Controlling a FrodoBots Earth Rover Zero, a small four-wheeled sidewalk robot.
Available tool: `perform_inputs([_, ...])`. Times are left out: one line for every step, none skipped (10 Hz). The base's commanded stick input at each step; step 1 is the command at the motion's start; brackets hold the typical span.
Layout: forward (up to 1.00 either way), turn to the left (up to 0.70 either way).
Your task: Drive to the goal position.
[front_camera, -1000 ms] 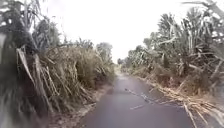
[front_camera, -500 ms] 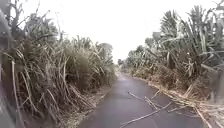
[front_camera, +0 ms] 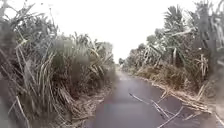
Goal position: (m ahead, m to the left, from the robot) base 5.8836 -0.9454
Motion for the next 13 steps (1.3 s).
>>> perform_inputs([0.7, 0.0])
perform_inputs([0.7, 0.0])
perform_inputs([0.7, 0.0])
perform_inputs([0.7, -0.13])
perform_inputs([0.7, -0.35])
perform_inputs([0.7, -0.35])
perform_inputs([0.7, -0.35])
perform_inputs([0.7, -0.26])
perform_inputs([0.7, -0.01])
perform_inputs([0.7, 0.0])
perform_inputs([0.7, 0.0])
perform_inputs([0.7, 0.0])
perform_inputs([0.7, 0.0])
